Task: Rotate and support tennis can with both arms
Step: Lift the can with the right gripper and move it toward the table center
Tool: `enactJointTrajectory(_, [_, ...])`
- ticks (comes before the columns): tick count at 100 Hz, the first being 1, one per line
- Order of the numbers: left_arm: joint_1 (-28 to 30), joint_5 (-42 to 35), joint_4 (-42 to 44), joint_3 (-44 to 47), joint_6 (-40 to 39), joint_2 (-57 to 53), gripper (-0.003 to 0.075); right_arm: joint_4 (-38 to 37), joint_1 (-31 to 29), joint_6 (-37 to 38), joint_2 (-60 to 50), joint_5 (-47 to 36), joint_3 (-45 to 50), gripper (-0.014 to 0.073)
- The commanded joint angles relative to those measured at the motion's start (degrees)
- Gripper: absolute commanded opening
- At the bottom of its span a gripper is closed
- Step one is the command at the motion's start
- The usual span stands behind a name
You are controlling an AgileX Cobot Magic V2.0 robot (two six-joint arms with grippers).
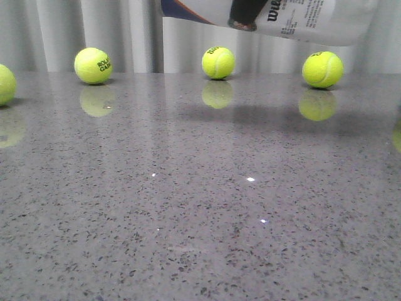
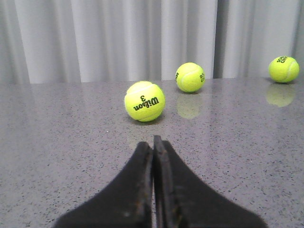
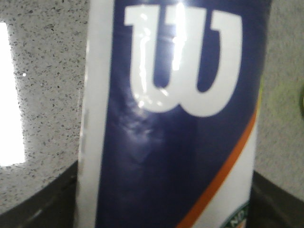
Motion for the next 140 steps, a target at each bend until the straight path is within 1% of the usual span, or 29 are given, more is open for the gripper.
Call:
enactJointTrajectory(1, [0.2, -4.6, -0.1, 2.8, -0.5, -2.2, -0.0021, 0.5, 0.7, -5.4, -0.6, -4.6, -2.0, 0.0162])
enactJointTrajectory(24, [0.2, -4.6, -0.1, 2.8, -0.5, -2.2, -0.0021, -0.3, 0.8, -6.4, 4.8, -5.1, -2.0, 0.0162])
enactJointTrajectory(38, [0.2, -4.6, -0.1, 2.8, -0.5, -2.2, -0.0021, -0.9, 1.7, -8.9, 7.0, -4.0, -2.0, 0.0162])
enactJointTrajectory(91, [0.2, -4.6, -0.1, 2.8, -0.5, -2.2, -0.0021, -0.9, 2.6, -9.0, 11.1, -1.5, -2.0, 0.0167])
enactJointTrajectory(101, [0.2, -4.6, -0.1, 2.8, -0.5, -2.2, -0.0021, -0.9, 2.6, -9.0, 11.1, -0.7, -2.0, 0.0216])
enactJointTrajectory(119, [0.2, -4.6, -0.1, 2.8, -0.5, -2.2, -0.0021, -0.9, 2.6, -9.0, 11.1, -0.6, -2.0, 0.0407])
enactJointTrajectory(127, [0.2, -4.6, -0.1, 2.8, -0.5, -2.2, -0.0021, -0.9, 2.6, -9.0, 11.1, -0.6, -2.0, 0.0451])
enactJointTrajectory(140, [0.2, -4.6, -0.1, 2.8, -0.5, -2.2, -0.0021, -0.8, 2.6, -8.8, 11.1, -0.6, -2.0, 0.0476])
